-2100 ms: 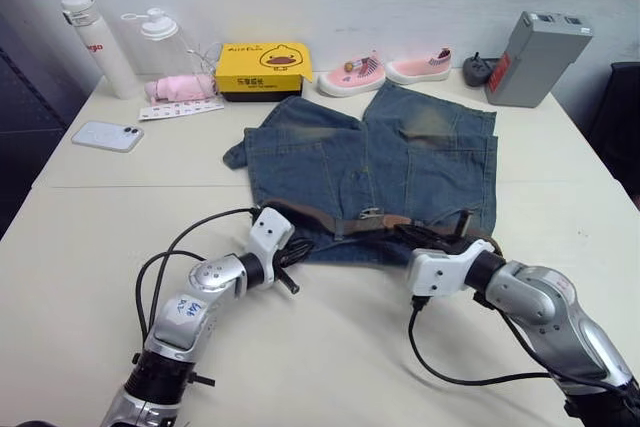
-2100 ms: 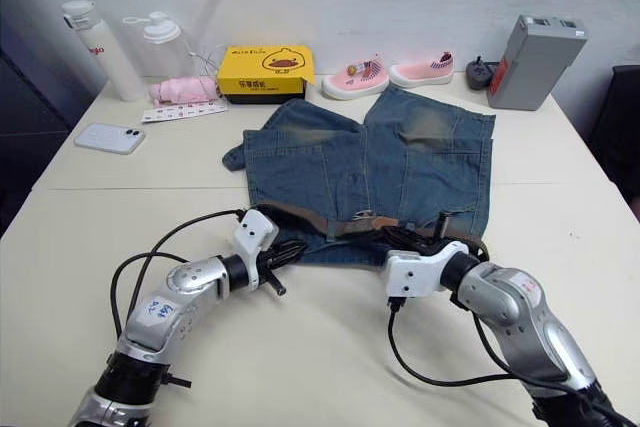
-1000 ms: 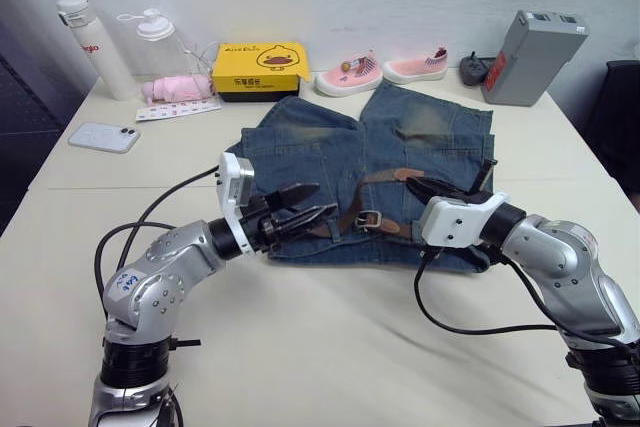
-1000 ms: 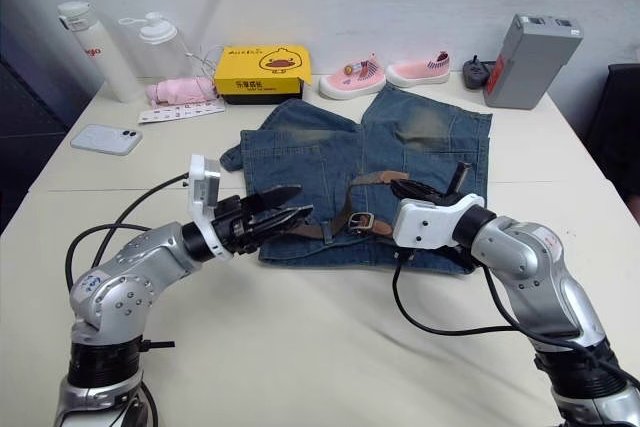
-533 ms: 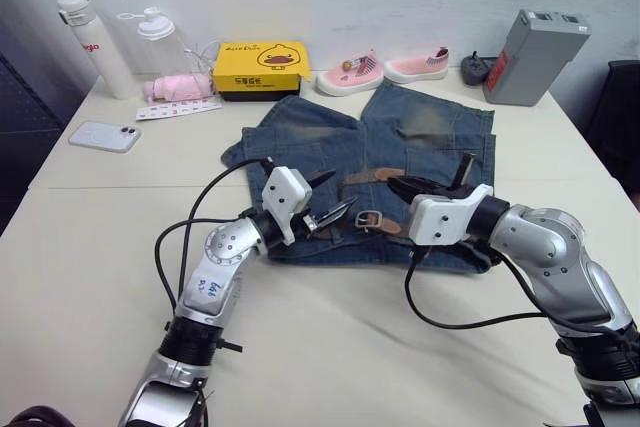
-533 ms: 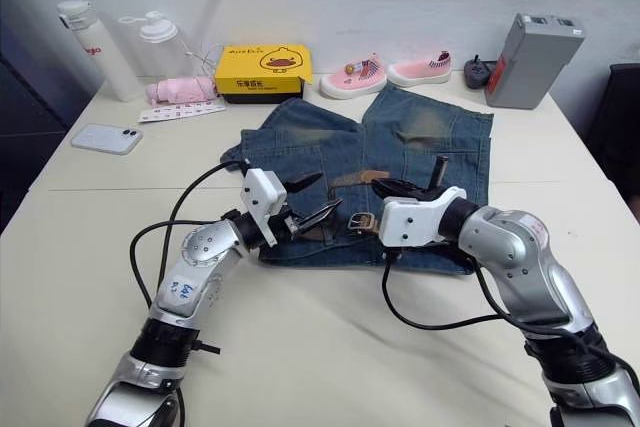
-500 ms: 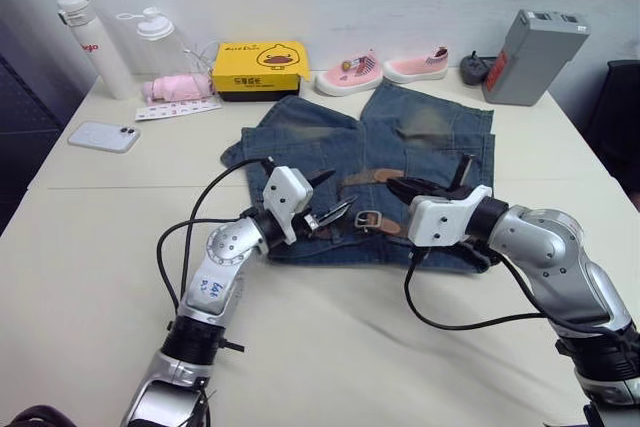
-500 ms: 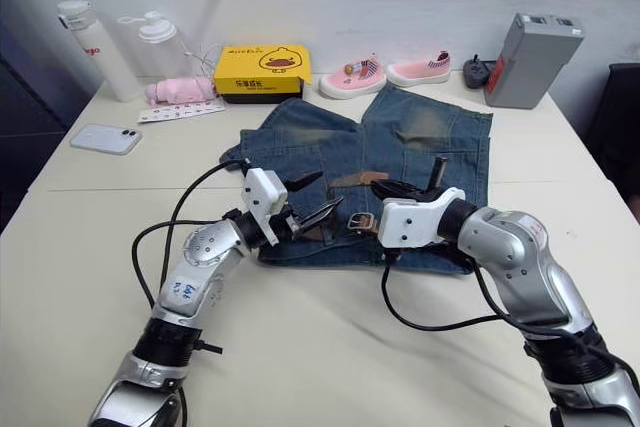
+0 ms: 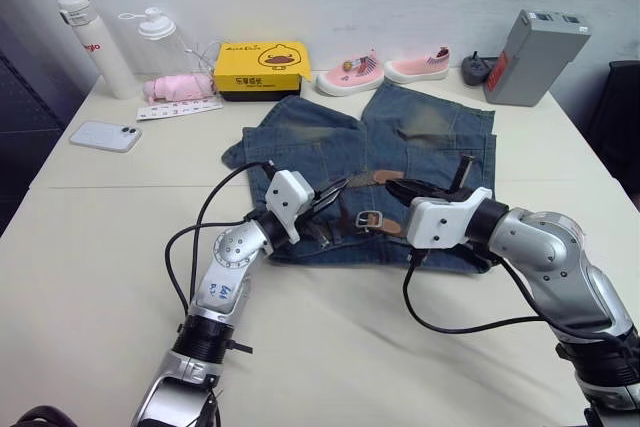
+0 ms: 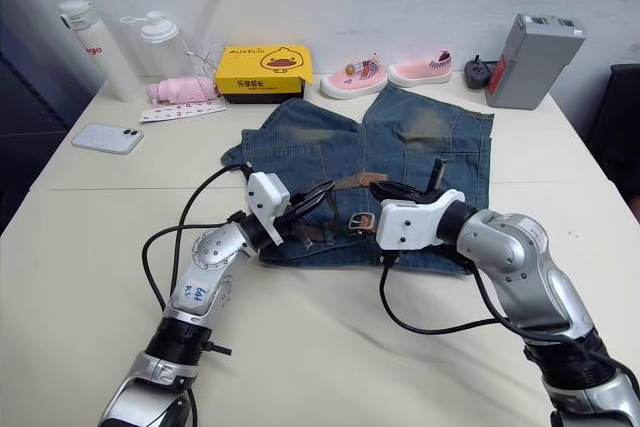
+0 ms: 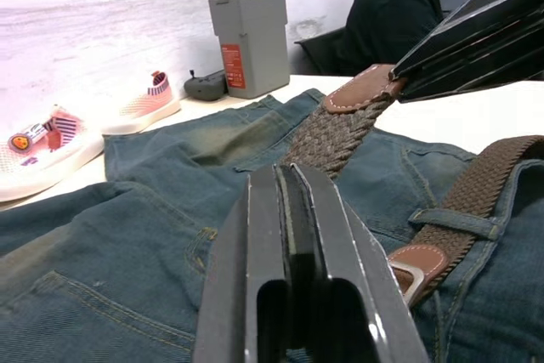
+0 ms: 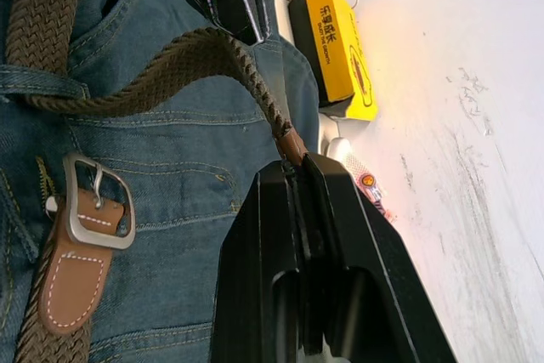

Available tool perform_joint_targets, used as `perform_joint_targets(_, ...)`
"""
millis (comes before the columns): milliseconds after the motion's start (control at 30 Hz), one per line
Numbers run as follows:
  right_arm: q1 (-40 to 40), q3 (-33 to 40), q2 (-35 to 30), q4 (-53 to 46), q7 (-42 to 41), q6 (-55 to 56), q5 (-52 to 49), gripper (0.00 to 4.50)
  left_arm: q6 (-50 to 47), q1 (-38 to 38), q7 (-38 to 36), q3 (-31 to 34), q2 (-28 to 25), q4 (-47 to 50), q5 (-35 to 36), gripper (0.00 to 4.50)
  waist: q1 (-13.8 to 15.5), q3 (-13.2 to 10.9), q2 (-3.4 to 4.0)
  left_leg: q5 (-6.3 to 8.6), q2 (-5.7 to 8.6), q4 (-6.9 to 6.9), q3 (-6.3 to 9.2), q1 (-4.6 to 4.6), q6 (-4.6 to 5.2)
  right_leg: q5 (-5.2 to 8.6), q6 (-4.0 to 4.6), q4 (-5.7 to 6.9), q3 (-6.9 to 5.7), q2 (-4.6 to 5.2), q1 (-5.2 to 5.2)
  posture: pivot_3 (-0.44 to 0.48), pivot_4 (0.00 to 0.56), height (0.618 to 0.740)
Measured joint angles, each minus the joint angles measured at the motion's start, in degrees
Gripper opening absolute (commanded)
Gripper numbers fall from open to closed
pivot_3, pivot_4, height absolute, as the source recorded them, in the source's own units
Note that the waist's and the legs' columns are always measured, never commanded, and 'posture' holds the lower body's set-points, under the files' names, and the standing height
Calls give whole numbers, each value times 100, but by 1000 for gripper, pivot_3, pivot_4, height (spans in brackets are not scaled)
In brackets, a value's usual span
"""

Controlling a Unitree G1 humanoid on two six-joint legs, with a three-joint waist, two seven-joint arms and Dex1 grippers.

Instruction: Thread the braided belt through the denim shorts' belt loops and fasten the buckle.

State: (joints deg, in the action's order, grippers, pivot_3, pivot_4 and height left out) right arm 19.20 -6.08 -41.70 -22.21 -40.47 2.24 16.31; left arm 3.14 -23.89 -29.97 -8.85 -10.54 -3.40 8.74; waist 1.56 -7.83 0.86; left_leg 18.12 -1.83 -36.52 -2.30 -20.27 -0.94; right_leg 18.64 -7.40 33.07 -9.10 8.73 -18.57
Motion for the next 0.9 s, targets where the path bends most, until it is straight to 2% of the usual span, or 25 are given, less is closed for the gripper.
perform_joint_targets(67,-1,0,12,0,1,-7,-2,0,0,-8,14,0,0,-4,-16,49,-5,0,0,0,0,0,0,0,0,0,0,0,0,-1,0,0,150,683)
perform_joint_targets(167,1,0,67,-1,5,-68,-11,990,-5,-31,46,23,0,-11,-29,0,-9,0,0,0,-1,0,0,1,0,0,0,0,0,-1,0,0,150,683)
perform_joint_targets(267,-2,10,381,-33,43,-554,-248,2387,-112,-39,151,114,23,-12,-28,0,-10,0,0,0,-1,0,1,1,0,0,0,2,0,-1,0,0,150,683)
perform_joint_targets(367,-56,10,424,-159,5,-914,-340,3772,-236,-25,224,145,53,28,-12,0,6,0,0,0,-1,0,4,-1,0,0,0,1,-1,0,0,0,150,683)
perform_joint_targets(600,-843,-128,443,-331,17,-1333,-264,3772,-880,-20,488,703,-114,607,216,0,-9,1,1,0,-1,1,3,2,0,0,0,2,1,0,0,0,150,683)
perform_joint_targets(767,-909,-285,509,-330,216,-1283,-58,3772,-1148,84,258,549,-222,774,242,0,-11,1,1,0,-1,1,2,2,0,0,0,2,1,-1,0,0,150,683)
perform_joint_targets(900,-608,-272,454,-28,530,-1104,345,3772,-1410,176,47,333,-214,853,304,0,-5,1,0,0,-1,0,3,0,0,0,0,2,0,0,0,0,150,683)
